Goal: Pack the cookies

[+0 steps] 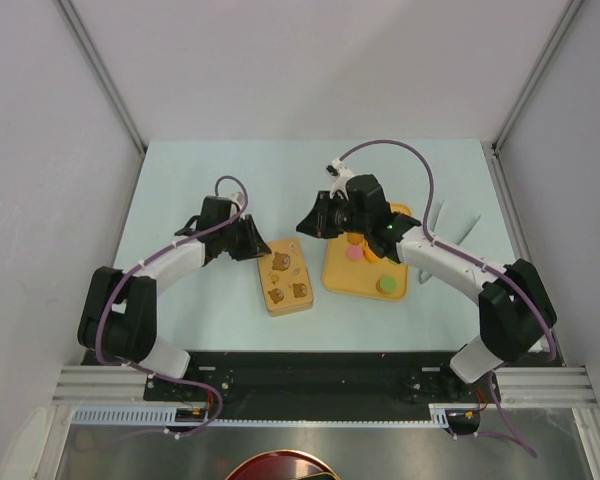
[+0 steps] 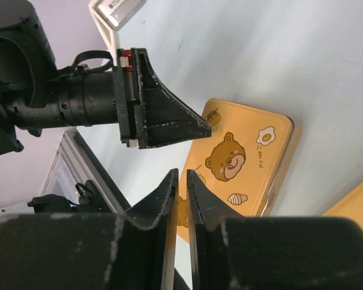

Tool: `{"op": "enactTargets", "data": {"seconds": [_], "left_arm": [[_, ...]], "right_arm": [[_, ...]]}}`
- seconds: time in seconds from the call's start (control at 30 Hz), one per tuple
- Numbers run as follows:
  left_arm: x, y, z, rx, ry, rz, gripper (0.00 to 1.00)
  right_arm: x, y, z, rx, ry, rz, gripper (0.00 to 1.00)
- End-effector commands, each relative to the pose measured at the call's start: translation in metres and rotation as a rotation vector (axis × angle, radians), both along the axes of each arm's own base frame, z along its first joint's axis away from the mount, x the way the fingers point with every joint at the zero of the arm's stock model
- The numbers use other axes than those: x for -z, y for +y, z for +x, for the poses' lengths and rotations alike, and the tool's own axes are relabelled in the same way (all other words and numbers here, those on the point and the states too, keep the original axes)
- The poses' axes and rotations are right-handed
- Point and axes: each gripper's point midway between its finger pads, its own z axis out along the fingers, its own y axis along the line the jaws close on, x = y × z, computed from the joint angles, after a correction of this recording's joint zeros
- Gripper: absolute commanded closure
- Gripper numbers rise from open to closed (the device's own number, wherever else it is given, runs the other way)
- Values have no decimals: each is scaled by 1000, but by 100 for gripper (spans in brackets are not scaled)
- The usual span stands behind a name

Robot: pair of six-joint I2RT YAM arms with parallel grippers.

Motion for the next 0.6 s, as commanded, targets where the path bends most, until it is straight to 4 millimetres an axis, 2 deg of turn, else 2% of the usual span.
{"op": "enactTargets", "data": {"seconds": [0.0, 0.03, 0.07, 0.13, 0.23, 0.3, 0.37, 0.4, 0.47, 0.57], "left_arm": [[-52, 1, 11, 14, -148, 1, 60], [-77, 2, 11, 8, -209, -9, 58], [-90, 3, 12, 4, -244, -13, 55], [-127, 8, 11, -15, -326, -12, 47], [-154, 18, 3, -47, -389, 1, 40], [-152, 28, 0, -81, -397, 46, 39], [-141, 42, -8, -120, -362, 106, 38], [-135, 46, -12, -125, -344, 128, 39], [-121, 53, -23, -129, -322, 156, 39], [-116, 59, -34, -134, -340, 166, 41]], "right_arm": [[-18, -14, -7, 32, -48, -14, 83], [-21, -17, -6, 44, -58, -16, 79], [-32, -19, -9, 49, -82, -4, 76], [-39, -26, -9, 72, -105, -17, 68], [-51, -40, -13, 114, -156, -41, 56], [-54, -55, -17, 158, -192, -66, 48], [-50, -63, -23, 180, -199, -88, 45], [-50, -74, -26, 206, -220, -99, 42], [-45, -82, -33, 225, -231, -113, 40], [-38, -102, -42, 281, -262, -145, 37]]}}
